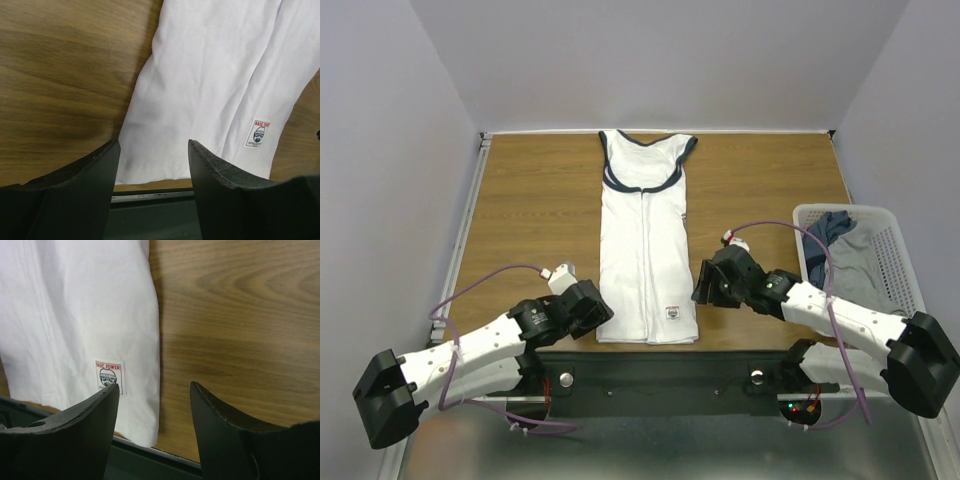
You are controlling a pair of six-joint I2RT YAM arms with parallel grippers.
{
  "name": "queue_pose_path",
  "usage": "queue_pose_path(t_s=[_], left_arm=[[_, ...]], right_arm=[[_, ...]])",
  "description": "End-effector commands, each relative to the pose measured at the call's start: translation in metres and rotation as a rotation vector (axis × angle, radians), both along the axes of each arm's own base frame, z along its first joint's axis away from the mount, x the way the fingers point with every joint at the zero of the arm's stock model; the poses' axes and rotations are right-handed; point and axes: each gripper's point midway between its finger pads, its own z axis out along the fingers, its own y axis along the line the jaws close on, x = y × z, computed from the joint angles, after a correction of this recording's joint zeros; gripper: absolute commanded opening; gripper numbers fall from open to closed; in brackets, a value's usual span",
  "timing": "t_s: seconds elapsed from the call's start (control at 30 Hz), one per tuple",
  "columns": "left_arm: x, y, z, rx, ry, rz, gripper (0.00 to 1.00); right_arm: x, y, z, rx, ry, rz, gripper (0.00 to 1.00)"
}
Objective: Fold and stack the tank tops
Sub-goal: Fold the tank top
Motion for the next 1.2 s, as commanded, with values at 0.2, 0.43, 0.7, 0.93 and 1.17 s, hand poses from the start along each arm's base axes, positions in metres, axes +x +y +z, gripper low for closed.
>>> queue_pose_path(t_s=[0.2, 0.43, 0.7, 0.93, 1.17], left_arm=[[-0.008, 0.011, -0.004, 0.112, 0.114, -0.01, 0.7], [-0.024, 0.005, -0.018, 0.118, 0.223, -0.086, 0.65], [-0.039, 0.004, -0.029, 0.139, 0.317, -0.168, 0.61], [-0.04, 0.006, -0.039, 0.125, 0.356, -0.178, 0.42], [-0.042, 0.002, -0.039, 0.093, 0.353, -0.199, 0.26]], right_arm=[[-0.049, 0.009, -0.023, 0.059, 0.156, 0.069, 0.64], [-0.077, 0.014, -0.039, 0.07, 0.248, 0.134, 0.64], [-0.093, 0.019, -0.054, 0.059, 0.327, 0.188, 0.64], [-0.113, 0.017, -0.063, 0.05, 0.393, 0.219, 0.63], [-0.132, 0.003, -0.082, -0.008, 0.454, 0.213, 0.61]])
